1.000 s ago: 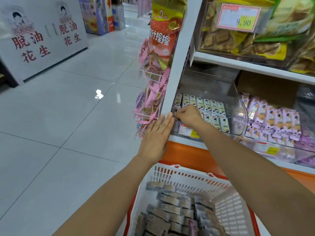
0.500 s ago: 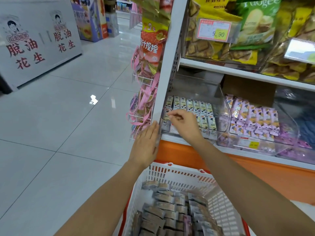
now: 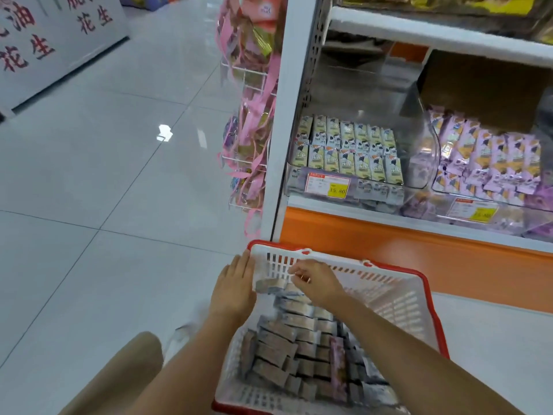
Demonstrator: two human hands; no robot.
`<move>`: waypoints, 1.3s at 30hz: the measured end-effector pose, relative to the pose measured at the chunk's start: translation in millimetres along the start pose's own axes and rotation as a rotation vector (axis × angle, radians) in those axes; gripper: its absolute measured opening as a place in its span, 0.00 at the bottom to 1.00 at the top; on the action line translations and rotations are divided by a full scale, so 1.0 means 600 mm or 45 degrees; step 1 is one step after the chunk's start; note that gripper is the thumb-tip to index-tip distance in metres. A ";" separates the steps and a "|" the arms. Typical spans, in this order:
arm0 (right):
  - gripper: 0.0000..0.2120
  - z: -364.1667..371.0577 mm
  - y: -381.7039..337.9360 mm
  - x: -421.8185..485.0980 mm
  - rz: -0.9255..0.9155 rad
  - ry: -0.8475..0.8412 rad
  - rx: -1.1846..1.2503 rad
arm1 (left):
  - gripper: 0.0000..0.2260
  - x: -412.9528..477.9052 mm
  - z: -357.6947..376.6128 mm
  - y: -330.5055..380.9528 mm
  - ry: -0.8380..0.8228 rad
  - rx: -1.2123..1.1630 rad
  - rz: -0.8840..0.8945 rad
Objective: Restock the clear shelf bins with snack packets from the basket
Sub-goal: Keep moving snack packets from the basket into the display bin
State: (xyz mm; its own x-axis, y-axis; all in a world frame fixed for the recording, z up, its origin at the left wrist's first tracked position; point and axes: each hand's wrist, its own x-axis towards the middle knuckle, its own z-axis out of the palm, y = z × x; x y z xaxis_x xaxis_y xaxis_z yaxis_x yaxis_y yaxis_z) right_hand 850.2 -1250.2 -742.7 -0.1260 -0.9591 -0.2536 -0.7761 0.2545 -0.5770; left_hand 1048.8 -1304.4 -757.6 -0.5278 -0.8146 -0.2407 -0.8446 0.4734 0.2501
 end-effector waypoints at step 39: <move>0.14 0.165 0.085 -0.008 0.161 0.017 0.142 | 0.34 -0.014 0.083 -0.023 0.178 0.005 -0.023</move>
State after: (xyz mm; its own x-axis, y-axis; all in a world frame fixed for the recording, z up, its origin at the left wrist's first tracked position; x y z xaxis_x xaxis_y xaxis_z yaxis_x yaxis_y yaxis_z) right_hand 872.1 -1220.6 -847.7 -0.2269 -0.9199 -0.3199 -0.6802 0.3847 -0.6240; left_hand 1060.5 -1287.2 -805.9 -0.4954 -0.8614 -0.1123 -0.8542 0.4595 0.2433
